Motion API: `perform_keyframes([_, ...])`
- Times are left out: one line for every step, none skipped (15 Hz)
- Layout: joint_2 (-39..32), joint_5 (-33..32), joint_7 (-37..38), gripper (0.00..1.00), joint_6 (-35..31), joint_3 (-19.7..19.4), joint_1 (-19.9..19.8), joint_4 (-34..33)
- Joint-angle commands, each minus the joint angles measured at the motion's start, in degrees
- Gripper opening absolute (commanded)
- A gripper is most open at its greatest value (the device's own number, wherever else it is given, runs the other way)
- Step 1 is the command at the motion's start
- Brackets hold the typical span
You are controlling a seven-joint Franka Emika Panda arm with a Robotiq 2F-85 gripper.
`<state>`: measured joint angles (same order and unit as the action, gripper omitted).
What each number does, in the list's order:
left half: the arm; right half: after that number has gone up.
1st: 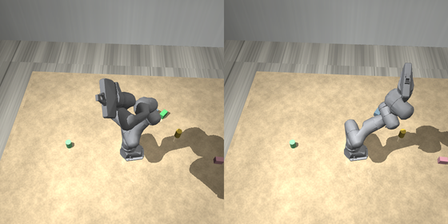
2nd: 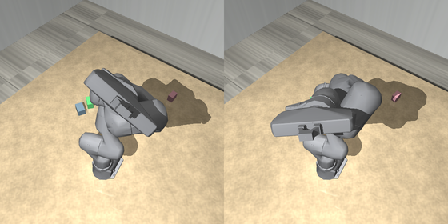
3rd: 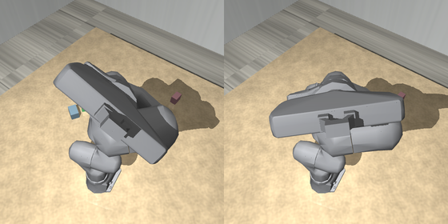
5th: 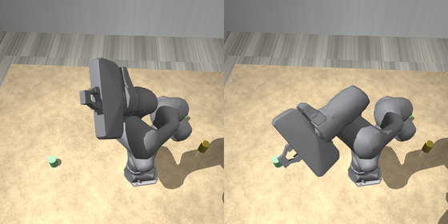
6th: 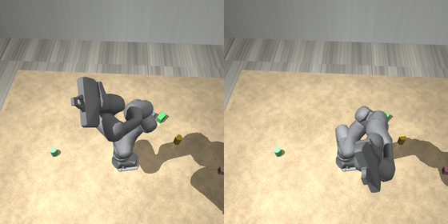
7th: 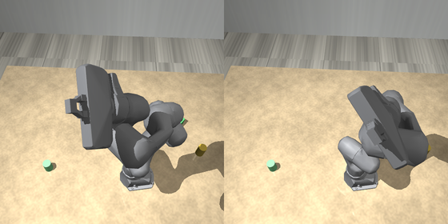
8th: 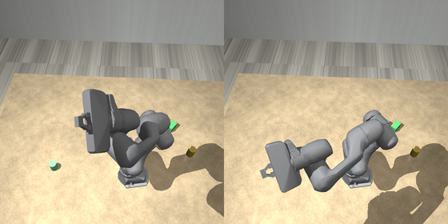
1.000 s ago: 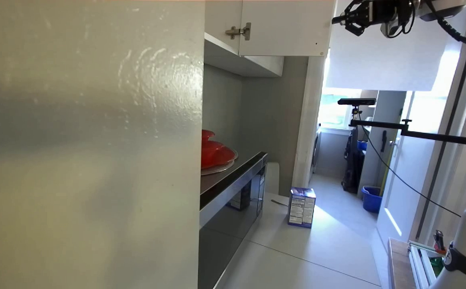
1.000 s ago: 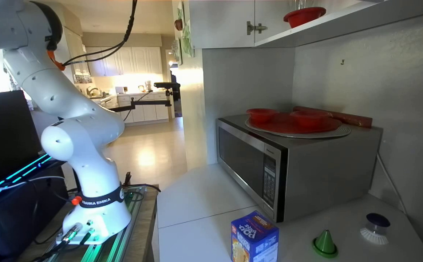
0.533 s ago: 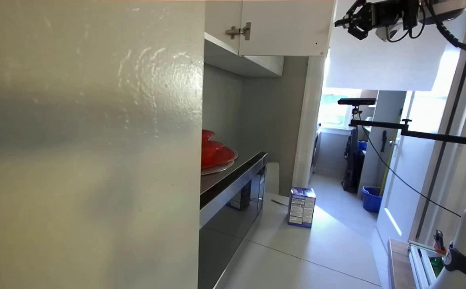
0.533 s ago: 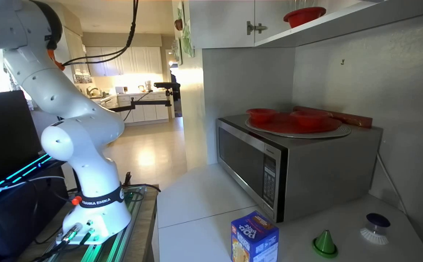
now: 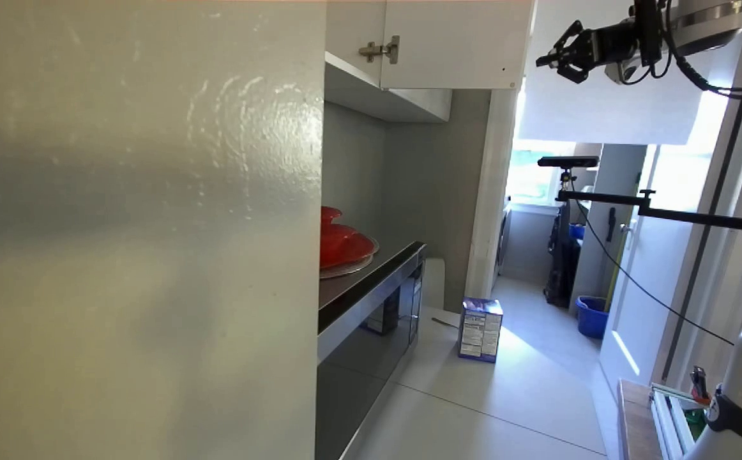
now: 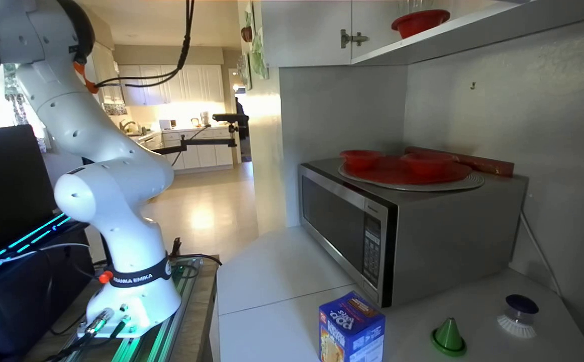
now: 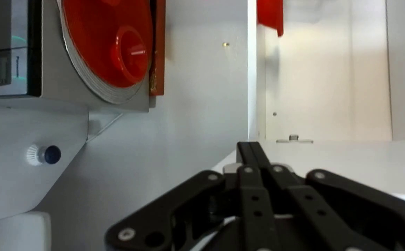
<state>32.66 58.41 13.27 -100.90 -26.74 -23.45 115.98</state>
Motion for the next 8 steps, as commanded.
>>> perform_keyframes([-4.1,1.5,4.2,0.00,-5.1,0.5,-2.4,-2.5])
perform_keyframes([-4.8,1.4,5.0,0.00,-6.5,0.6,-2.6,-3.0])
perform_keyframes([-5.7,1.4,5.9,0.00,-7.7,0.6,-2.5,-3.8])
perform_keyframes([-6.2,1.4,6.8,0.00,-8.8,0.8,-2.4,-4.6])
perform_keyframes([-6.3,1.7,7.6,0.00,-9.9,0.9,-2.2,-5.3])
perform_keyframes([-6.4,2.0,8.2,0.00,-10.8,1.2,-1.9,-6.2])
perform_keyframes([-6.5,2.8,8.6,0.00,-12.0,1.5,-1.4,-7.0])
perform_keyframes([-6.6,3.1,9.2,0.00,-12.8,1.9,-1.2,-8.0])
